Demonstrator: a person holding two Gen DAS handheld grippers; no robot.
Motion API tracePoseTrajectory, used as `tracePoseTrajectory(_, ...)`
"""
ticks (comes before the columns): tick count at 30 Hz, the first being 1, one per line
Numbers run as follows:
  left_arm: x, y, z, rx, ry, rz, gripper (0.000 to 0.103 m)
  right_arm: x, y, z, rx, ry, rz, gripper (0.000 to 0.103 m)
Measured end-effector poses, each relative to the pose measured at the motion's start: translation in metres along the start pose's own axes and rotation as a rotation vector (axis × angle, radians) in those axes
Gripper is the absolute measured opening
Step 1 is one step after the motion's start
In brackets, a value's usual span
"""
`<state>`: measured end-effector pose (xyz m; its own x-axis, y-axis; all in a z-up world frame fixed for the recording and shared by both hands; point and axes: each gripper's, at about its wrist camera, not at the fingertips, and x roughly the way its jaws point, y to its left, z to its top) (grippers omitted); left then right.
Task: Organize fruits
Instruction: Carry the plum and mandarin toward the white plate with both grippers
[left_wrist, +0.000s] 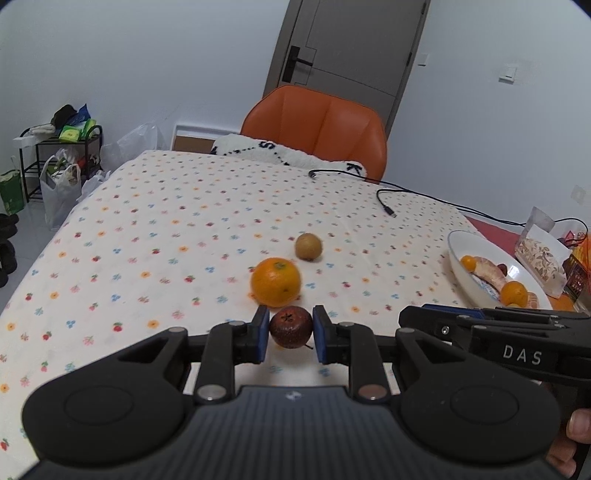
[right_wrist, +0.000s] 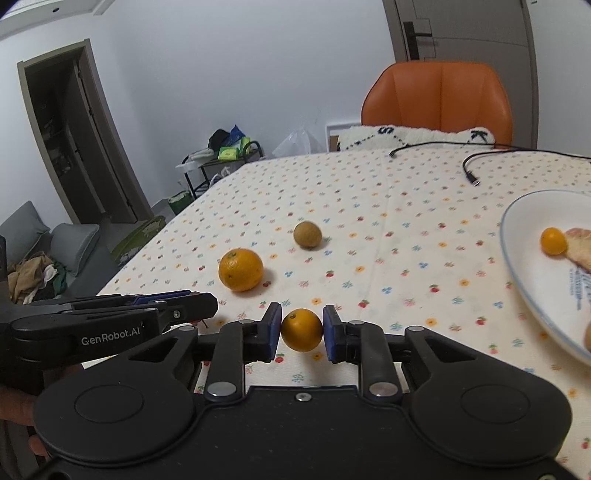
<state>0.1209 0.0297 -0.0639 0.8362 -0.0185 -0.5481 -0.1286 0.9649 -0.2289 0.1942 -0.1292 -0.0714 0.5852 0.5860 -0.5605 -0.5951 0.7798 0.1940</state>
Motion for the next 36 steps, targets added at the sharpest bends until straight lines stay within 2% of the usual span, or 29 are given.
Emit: tracePoseTrajectory(36,0.008,-0.098,0.008,0.138,-0.024,-0.099,0.023,-0.082,-0.071,-0.006,0.091,-0.135,-0.099,0.023)
